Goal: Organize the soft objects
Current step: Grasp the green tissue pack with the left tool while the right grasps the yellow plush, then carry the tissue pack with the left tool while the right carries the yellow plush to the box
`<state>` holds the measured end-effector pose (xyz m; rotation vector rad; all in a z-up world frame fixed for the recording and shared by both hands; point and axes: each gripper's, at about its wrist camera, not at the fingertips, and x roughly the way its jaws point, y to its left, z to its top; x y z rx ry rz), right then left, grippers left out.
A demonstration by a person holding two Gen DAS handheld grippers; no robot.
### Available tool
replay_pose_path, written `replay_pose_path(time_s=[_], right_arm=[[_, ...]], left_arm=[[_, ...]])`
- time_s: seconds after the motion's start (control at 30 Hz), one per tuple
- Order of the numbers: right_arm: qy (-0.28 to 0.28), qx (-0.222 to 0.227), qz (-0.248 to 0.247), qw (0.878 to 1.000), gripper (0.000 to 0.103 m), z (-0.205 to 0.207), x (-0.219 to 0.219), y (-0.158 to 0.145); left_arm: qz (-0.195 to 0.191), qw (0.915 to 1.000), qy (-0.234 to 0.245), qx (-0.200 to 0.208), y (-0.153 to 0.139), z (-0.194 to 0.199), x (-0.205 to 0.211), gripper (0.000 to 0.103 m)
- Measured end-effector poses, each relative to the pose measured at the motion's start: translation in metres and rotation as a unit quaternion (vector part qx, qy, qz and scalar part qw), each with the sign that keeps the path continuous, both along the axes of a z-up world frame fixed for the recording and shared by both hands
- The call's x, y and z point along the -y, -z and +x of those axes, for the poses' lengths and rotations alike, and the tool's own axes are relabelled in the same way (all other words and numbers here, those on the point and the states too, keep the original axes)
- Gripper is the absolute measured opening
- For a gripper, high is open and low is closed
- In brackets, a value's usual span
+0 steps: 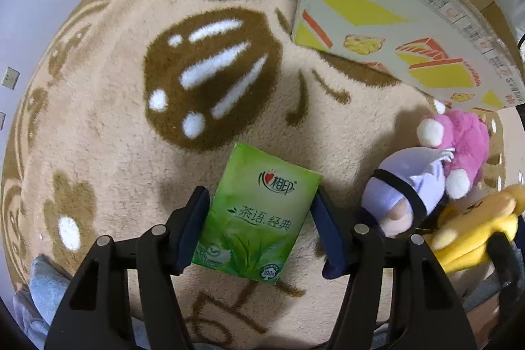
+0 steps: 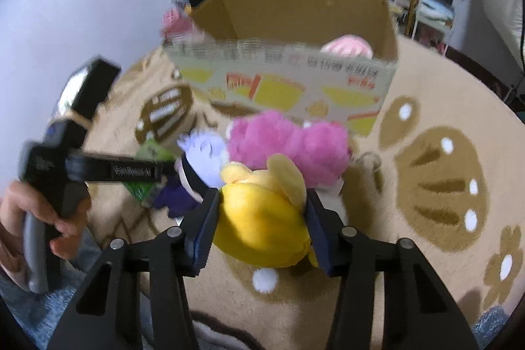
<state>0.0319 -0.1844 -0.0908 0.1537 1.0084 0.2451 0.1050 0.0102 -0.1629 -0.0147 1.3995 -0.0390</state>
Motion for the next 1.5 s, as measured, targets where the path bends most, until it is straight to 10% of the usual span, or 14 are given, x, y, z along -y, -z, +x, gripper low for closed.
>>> replay_pose_path(time_s=[0.23,0.67,1.07,1.5], right_arm=[[0.038,0.071,0.007,0.997,0.054,-0.009,0.016,-0.025],[0.093,0.206,0.008,0.974,0.054,-0.009,0.038,-0.074],[0.088,0.256,-0.021,0.962,0.054,0.022,0.029,-0.088],[0.077,0.262,-0.028,0.962,0.054,0.046,0.031,-0.087]], left_arm=[[-0.029,0.9935,0.0,0.11,-0.044,-0.019,-0.008,0.062],[-0.043,0.9394,0.032,0.338,-0.137,-0.041,0.019,0.062],[0.003,0.9089,0.071,0.411,-0.172,-0.025,0.056,0.062],[0.0,0.9039,0.105,0.415,-0.171,0.008,0.077,0.062]])
